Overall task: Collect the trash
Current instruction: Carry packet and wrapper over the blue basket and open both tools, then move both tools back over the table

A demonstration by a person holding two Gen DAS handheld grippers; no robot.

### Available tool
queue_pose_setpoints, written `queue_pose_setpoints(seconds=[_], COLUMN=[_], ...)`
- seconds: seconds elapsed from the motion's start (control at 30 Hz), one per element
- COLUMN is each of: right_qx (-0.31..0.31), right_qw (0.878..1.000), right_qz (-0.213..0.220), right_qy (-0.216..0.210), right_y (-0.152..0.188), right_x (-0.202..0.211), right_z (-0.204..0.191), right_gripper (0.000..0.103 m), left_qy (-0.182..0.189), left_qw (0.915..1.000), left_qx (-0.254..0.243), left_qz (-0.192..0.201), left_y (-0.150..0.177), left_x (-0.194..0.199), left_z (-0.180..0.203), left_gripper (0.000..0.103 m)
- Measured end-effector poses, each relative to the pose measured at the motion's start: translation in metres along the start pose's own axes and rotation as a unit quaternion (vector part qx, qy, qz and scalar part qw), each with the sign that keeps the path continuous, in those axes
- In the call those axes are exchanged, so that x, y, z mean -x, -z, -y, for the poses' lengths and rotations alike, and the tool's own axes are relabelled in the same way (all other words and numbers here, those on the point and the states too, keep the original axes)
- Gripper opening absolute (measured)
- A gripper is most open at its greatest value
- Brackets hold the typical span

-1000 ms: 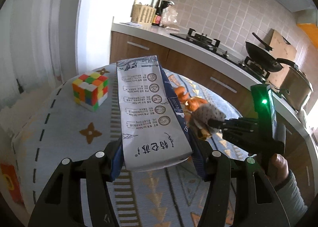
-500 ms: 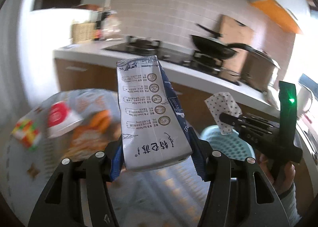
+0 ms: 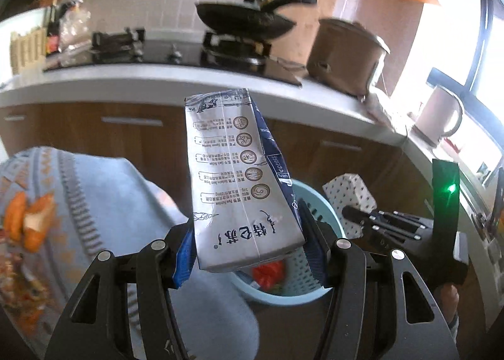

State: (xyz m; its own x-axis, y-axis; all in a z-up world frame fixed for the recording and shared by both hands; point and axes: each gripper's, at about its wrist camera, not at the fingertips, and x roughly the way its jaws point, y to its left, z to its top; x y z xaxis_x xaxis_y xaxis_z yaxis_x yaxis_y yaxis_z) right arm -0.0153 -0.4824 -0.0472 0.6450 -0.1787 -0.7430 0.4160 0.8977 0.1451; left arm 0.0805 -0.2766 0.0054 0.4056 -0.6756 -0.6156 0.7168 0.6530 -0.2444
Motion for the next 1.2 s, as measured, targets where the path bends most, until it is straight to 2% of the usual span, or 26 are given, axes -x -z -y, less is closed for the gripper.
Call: queue_pose_setpoints(seconds=[0.17, 0.37, 0.47, 0.57, 0.6, 0.67, 0.7, 0.73, 0.93, 1.2], right_qx=[-0.019, -0.037, -0.038, -0.036, -0.035, -0.034, -0.033, -0.032, -0.022, 0.014], right_qw=[0.999, 0.998, 0.997, 0.997, 0.998, 0.998, 0.998, 0.998, 0.999, 0.997], right_qz=[-0.024, -0.048, -0.057, -0.058, -0.055, -0.048, -0.041, -0.034, -0.01, 0.025], right_qy=[-0.006, -0.017, -0.021, -0.025, -0.026, -0.029, -0.03, -0.031, -0.046, -0.068], right_y=[0.012, 0.019, 0.02, 0.021, 0.02, 0.019, 0.019, 0.017, 0.006, -0.009], right_x=[-0.019, -0.037, -0.044, -0.046, -0.045, -0.042, -0.04, -0.036, -0.021, 0.001], right_z=[0.015, 0.027, 0.029, 0.027, 0.025, 0.023, 0.022, 0.02, 0.004, -0.044], right_gripper=[0.005, 0.006, 0.01, 0.019, 0.026, 0.039, 0.051, 0.053, 0.053, 0.053], left_qy=[0.0, -0.007, -0.017, -0.019, -0.019, -0.025, -0.028, -0.032, -0.05, -0.098], left_qw=[0.9994, 0.9988, 0.9987, 0.9989, 0.999, 0.9991, 0.9991, 0.999, 0.9968, 0.9867], left_qx=[-0.004, -0.002, 0.009, 0.017, 0.019, 0.023, 0.024, 0.026, 0.052, 0.091], left_qz=[-0.033, -0.049, -0.048, -0.039, -0.036, -0.027, -0.022, -0.016, 0.033, 0.093], left_y=[0.007, 0.012, 0.012, 0.011, 0.011, 0.01, 0.01, 0.011, 0.015, 0.029], left_x=[-0.033, -0.049, -0.048, -0.041, -0.037, -0.027, -0.022, -0.014, 0.045, 0.139], left_z=[0.009, 0.009, 0.003, -0.005, -0.008, -0.014, -0.017, -0.022, -0.059, -0.128], left_gripper=[0.056, 0.058, 0.069, 0.069, 0.069, 0.069, 0.069, 0.069, 0.071, 0.075])
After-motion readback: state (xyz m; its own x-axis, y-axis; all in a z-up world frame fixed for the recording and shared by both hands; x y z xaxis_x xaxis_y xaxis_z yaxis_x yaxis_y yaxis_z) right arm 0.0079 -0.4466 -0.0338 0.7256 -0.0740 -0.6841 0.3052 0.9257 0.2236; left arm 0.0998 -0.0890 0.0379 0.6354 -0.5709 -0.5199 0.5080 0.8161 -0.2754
